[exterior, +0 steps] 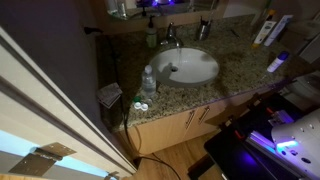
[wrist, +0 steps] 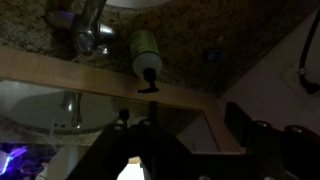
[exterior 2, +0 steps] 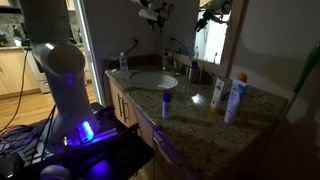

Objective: Open the tap

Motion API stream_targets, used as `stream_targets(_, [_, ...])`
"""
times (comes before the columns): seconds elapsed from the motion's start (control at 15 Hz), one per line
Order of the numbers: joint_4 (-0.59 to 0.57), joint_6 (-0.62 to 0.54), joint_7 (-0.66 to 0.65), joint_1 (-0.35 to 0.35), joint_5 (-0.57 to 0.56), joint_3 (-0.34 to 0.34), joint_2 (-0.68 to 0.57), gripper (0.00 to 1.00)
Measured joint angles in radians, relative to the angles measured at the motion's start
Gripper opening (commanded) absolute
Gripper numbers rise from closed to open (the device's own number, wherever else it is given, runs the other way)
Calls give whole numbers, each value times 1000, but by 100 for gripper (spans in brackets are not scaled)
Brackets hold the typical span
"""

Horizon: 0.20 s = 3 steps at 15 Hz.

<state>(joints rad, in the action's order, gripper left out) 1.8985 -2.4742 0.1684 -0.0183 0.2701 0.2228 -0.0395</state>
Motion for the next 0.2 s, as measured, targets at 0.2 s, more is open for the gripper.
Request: stream_targets(0.2, [2,16,-2,-15,0,-20,24,94])
